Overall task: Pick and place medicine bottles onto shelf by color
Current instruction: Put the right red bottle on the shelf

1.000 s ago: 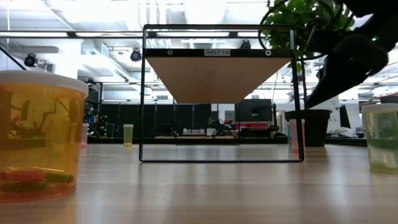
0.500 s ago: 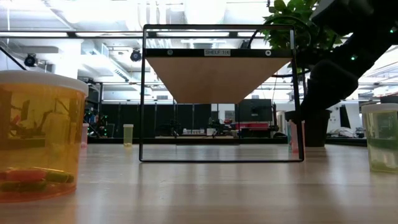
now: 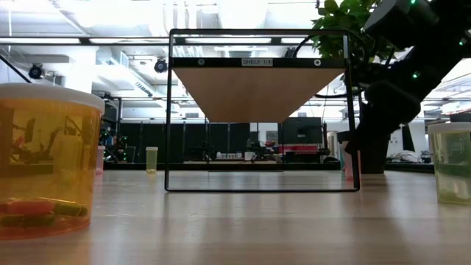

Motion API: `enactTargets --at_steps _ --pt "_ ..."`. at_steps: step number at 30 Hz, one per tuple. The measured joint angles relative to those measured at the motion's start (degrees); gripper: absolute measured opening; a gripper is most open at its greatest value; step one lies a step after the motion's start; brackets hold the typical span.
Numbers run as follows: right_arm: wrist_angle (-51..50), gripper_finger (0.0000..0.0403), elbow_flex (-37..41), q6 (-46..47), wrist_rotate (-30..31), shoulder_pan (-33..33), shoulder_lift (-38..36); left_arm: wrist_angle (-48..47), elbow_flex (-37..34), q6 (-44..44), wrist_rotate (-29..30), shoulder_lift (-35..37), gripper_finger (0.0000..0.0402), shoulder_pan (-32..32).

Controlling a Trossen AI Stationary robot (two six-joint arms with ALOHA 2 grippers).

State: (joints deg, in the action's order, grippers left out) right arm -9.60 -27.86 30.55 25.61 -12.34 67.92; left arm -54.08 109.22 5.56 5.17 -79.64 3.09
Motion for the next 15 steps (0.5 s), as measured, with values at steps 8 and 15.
enactTargets --at_steps 8,15 --pt "0.1 0.0111 0.0 0.0 0.0 0.0 0.0 0.0 0.0 0.0 0.0 0.0 0.0192 0.0" --pt "-2.3 0.0114 -1.1 1.8 -3.7 0.0 -2.4 -0.1 0.0 0.0 0.1 0.0 0.0192 0.0"
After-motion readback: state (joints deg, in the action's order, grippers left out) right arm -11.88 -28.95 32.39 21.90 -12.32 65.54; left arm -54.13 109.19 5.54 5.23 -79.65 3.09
